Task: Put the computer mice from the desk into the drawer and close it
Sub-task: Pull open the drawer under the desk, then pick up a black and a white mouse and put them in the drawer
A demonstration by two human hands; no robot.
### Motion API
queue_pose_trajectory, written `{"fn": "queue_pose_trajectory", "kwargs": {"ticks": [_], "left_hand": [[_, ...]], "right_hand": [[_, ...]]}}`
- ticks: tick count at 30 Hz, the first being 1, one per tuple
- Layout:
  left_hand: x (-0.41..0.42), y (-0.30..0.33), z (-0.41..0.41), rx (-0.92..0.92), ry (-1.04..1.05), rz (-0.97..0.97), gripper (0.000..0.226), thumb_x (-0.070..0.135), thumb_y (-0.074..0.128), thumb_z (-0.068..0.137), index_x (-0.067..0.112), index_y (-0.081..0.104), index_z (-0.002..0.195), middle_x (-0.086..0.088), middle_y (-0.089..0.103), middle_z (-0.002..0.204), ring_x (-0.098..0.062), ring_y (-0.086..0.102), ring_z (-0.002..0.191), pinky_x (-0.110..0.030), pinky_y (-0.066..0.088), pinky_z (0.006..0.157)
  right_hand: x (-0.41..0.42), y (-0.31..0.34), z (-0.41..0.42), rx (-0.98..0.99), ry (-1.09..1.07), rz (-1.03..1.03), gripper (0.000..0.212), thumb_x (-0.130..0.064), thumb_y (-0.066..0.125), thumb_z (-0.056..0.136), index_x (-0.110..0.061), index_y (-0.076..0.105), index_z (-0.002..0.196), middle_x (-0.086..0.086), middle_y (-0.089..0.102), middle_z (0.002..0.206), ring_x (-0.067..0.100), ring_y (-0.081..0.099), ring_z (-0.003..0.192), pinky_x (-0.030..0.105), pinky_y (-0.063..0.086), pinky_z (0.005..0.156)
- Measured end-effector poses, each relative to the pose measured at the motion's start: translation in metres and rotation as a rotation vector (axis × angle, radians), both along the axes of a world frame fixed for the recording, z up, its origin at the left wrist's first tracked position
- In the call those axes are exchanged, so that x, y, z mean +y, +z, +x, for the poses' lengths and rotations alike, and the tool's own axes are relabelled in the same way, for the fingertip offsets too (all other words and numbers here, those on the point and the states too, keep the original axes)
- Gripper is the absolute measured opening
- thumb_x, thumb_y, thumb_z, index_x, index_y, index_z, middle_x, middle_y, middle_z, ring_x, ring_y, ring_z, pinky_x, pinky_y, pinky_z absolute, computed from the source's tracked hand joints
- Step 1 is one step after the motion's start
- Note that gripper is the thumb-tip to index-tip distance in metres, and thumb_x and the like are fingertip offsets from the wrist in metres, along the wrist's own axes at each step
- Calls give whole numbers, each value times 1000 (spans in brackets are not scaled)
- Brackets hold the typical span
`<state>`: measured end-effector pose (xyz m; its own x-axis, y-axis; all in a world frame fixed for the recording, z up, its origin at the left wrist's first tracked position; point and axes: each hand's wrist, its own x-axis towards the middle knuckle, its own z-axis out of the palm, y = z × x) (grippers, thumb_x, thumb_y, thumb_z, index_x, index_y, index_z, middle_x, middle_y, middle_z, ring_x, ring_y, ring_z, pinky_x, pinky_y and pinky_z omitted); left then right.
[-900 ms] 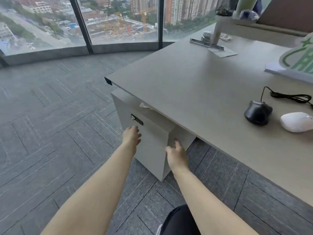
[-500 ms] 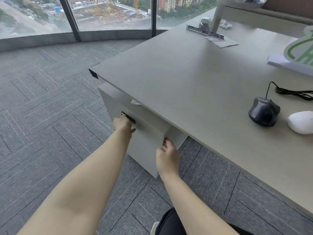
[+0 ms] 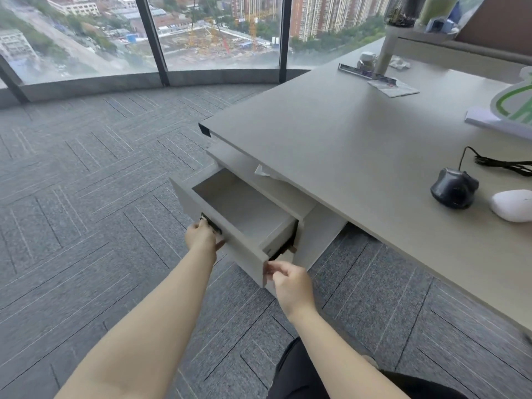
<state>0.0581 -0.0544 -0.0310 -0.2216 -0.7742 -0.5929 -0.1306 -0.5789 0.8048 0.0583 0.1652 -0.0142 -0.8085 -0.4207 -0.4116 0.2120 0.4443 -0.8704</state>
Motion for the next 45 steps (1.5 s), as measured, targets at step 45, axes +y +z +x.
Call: {"fn": "queue_pose_trajectory", "kwargs": {"ticks": [45], "left_hand": [[310, 172, -141, 133, -1193, -1156, 48, 28, 53, 88, 28, 50, 135, 0, 42, 145, -24, 44, 127, -31, 41, 98]], "right_hand": [[249, 169, -185, 581, -323, 681, 53, -26, 40, 96, -27, 40, 149, 8, 34, 154, 34, 41, 134, 40, 35, 108]]}}
